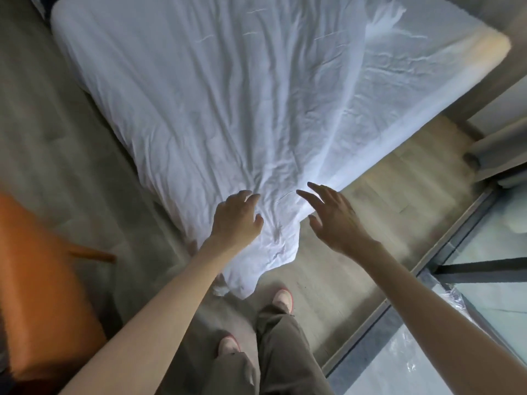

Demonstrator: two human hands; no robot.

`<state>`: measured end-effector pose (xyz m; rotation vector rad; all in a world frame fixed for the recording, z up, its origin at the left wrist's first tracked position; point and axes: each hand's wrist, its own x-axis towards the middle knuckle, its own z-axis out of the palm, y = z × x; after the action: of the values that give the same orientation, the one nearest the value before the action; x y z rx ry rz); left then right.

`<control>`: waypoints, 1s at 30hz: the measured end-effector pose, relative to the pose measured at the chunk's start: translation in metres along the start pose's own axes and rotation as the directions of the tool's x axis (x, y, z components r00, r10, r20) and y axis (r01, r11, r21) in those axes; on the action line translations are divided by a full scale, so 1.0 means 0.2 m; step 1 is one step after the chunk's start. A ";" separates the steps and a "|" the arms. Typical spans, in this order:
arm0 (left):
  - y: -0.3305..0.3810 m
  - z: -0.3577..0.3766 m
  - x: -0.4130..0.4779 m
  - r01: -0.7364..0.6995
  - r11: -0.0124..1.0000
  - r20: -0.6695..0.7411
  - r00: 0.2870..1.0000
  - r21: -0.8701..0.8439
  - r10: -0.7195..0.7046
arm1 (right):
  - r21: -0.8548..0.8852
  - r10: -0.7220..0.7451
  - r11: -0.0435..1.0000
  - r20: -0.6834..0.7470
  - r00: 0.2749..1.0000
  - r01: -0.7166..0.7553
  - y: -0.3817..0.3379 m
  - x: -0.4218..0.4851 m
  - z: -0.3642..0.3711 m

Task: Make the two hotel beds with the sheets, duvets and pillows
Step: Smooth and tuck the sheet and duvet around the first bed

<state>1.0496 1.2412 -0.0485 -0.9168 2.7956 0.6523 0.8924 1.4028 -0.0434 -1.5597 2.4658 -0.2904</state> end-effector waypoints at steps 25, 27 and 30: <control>2.02 -0.50 1.78 -0.230 0.973 -0.174 0.957 0.030 0.232 | -0.059 0.168 0.981 -0.220 0.961 -0.185 2.01 0.65 -1.46; 2.09 -0.51 1.95 -0.238 0.970 -0.182 0.953 0.050 0.244 | -0.079 0.174 0.978 -0.212 0.962 -0.194 2.17 0.73 -1.50; 2.16 -0.50 2.21 -0.258 0.962 -0.203 0.941 0.093 0.272 | -0.097 0.183 0.974 -0.204 0.962 -0.206 2.39 0.88 -1.54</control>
<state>0.4394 1.2732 0.0864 -0.6366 3.1484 0.5166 0.3200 1.4611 0.1088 -1.3733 2.8106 -0.2805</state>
